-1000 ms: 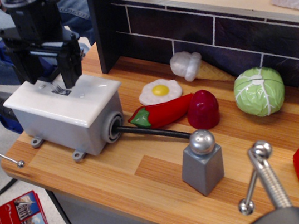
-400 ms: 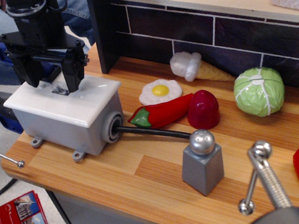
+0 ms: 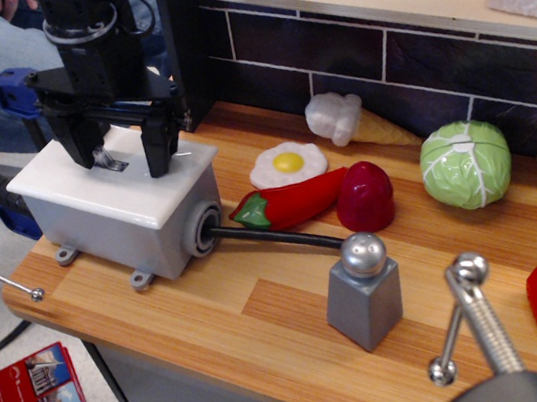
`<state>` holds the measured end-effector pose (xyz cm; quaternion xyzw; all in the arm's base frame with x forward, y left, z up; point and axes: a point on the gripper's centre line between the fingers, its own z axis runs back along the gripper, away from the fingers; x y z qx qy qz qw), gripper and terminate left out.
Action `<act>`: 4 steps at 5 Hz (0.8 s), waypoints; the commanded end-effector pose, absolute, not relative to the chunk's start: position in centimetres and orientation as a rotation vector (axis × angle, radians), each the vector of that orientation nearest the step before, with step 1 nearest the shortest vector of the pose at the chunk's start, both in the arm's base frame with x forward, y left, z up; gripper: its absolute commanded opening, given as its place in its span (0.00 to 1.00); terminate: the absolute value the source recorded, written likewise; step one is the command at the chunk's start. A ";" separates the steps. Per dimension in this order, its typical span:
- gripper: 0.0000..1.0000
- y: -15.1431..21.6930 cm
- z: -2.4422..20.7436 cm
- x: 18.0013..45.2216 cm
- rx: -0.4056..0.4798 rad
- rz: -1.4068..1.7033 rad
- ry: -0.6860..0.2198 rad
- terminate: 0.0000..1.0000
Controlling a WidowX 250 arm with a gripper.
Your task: Move light switch to the right
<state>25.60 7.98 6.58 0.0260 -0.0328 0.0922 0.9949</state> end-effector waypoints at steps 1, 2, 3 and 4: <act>1.00 5.4 6.7 26.0 0.025 0.201 -0.038 0.00; 1.00 4.2 7.3 26.2 0.018 0.204 -0.033 0.00; 1.00 4.3 7.7 25.9 0.012 0.203 -0.032 0.00; 1.00 4.9 7.3 25.9 0.012 0.163 -0.020 1.00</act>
